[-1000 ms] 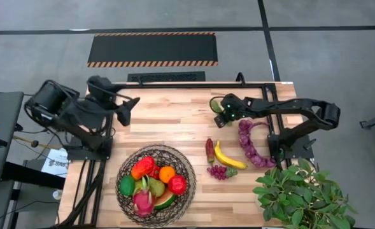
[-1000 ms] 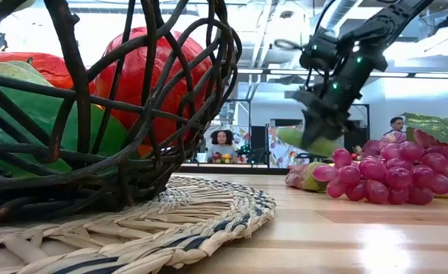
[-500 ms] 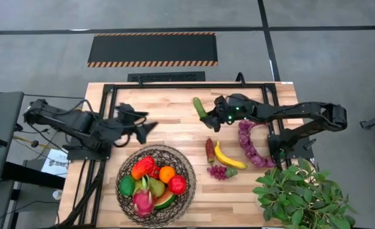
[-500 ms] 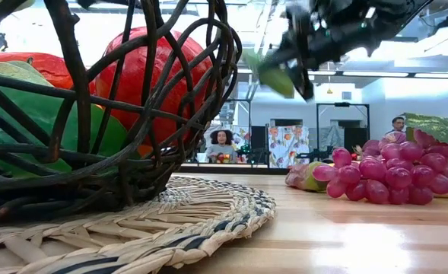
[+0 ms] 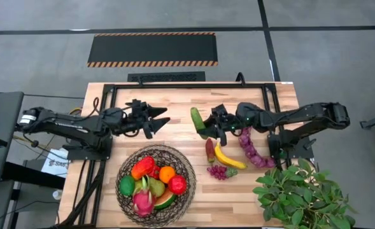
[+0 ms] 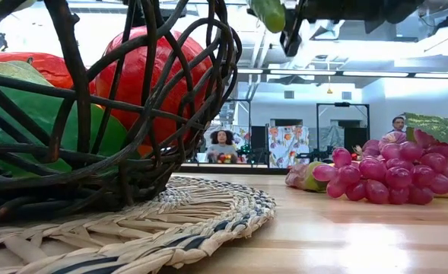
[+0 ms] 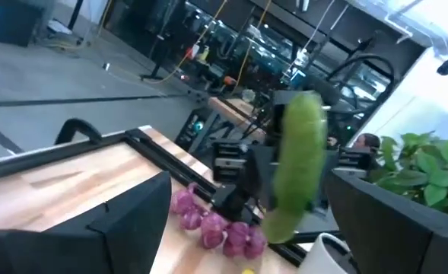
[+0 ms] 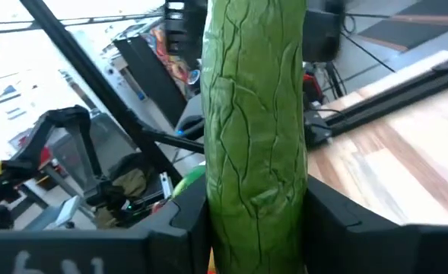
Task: Build produce basket
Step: Put the cucumber into the woven basket, then put the banana into the woven basket
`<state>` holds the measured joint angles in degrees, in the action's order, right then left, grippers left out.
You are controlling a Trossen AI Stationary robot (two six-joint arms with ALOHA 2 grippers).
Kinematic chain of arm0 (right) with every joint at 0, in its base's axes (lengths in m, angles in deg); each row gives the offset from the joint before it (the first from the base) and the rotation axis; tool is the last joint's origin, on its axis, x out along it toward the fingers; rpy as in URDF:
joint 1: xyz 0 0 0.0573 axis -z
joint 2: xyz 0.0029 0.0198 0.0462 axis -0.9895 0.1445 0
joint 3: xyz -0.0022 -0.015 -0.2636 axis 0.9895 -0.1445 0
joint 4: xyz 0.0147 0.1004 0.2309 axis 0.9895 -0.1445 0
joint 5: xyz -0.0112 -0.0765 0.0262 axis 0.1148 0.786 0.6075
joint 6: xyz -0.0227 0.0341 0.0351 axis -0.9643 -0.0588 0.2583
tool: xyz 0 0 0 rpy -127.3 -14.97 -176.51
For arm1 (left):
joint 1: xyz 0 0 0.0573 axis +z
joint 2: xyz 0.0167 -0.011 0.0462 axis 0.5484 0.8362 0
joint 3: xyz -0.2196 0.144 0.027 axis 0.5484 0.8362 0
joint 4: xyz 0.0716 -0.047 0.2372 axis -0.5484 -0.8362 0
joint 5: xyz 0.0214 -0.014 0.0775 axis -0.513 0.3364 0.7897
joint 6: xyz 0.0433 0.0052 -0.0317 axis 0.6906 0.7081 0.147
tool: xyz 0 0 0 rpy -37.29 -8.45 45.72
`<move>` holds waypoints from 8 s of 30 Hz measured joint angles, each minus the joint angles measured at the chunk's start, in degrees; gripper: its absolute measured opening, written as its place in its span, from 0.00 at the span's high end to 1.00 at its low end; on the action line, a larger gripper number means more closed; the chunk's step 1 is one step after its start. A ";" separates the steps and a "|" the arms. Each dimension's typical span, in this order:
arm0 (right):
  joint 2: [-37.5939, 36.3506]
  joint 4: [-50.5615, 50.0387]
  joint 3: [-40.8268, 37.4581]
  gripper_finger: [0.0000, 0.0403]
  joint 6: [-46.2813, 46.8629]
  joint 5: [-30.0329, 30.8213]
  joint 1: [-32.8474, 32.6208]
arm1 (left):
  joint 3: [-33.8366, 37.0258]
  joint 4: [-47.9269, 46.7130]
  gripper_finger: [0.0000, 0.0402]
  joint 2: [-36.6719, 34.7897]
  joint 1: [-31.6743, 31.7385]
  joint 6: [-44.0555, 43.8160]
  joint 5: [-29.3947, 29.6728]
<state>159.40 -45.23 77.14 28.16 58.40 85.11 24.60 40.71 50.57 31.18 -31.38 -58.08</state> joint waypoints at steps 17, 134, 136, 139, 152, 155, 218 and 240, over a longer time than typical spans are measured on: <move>0.80 -0.95 2.10 0.59 -3.50 2.25 -3.43 | -2.09 32.84 0.17 21.72 0.23 10.28 -14.00; 11.12 -60.77 1.84 0.25 7.26 11.74 -14.84 | -28.21 -31.05 0.19 16.72 -32.25 25.77 21.98; 14.20 -59.78 1.84 0.25 6.97 11.80 -14.70 | -28.21 -31.32 0.19 16.72 -32.24 24.89 22.25; 18.22 -57.79 1.85 0.25 5.89 11.88 -14.51 | -28.21 -31.77 0.19 16.72 -32.20 24.60 22.41; 17.78 -58.93 5.41 0.61 5.36 14.10 -14.29 | -28.04 -32.24 0.19 16.74 -30.09 17.51 22.47; 15.55 -57.20 5.40 0.72 3.53 14.19 -14.19 | -27.68 -32.75 0.19 16.79 -28.98 15.55 22.34; -3.96 -18.99 5.51 0.57 -15.56 16.78 -14.32 | -18.74 32.01 0.64 40.33 -3.48 13.16 -16.48; -13.04 -38.82 5.49 0.31 -11.66 13.83 -17.69 | -18.81 -7.97 0.72 21.53 -6.24 21.33 -23.74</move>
<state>146.36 -84.05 82.63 16.50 72.23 67.42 5.79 32.74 72.10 24.94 -10.05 -81.82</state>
